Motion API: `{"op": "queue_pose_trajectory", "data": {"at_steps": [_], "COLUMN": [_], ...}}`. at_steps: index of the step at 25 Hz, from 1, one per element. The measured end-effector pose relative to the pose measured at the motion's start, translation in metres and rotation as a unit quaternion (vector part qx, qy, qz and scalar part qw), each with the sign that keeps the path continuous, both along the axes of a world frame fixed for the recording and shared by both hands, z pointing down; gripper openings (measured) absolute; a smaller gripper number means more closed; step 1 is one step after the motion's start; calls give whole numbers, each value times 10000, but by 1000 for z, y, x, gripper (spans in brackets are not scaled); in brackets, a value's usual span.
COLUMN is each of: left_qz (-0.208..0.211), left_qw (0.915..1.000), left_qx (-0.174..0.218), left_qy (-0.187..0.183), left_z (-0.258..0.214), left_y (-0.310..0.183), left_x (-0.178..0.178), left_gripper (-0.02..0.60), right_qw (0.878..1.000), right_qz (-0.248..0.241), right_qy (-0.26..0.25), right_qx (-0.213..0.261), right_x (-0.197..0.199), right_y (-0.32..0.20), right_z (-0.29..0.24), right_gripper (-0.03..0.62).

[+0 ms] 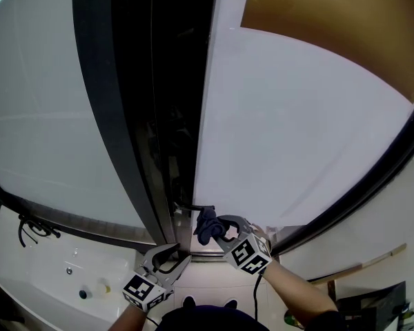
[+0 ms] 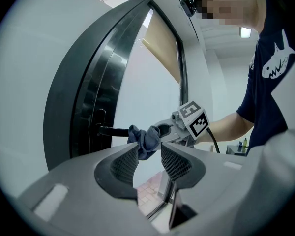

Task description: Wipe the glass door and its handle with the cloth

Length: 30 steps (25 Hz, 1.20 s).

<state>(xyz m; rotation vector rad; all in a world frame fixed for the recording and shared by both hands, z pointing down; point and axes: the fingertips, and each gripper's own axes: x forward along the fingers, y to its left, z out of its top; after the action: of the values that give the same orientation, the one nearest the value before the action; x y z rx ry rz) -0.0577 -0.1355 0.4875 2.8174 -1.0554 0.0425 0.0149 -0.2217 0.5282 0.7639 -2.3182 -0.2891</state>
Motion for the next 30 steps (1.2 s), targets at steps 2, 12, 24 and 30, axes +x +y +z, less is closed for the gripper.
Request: {"op": "queue_pose_trajectory", "data": {"at_steps": [2,12,24,30], "left_qz": [-30,-181,-247,-173], "left_qw": [10000,9998,9995,9996], "left_qx": [-16,-74,-159,-177], "left_qy": [2,-35,-95,-93], "left_z": [1,5,13,17], "left_y": [0,2,4,-2], "left_x": [-3,-18,-30,-26], "left_gripper": [141,141,141,141], "right_qw": [9955,9664,9586,9717], "right_qz": [181,685,626,458], "right_qy": [-600,-1901,-2374,-1887], "right_qx": [-704,-1590,-1440,-1348], "right_x": [-8,-59,-98,-97], "right_y": [1,-44,-64,-63], "right_z": [22,38,34,41], "right_gripper": [147,147,147,147]}}
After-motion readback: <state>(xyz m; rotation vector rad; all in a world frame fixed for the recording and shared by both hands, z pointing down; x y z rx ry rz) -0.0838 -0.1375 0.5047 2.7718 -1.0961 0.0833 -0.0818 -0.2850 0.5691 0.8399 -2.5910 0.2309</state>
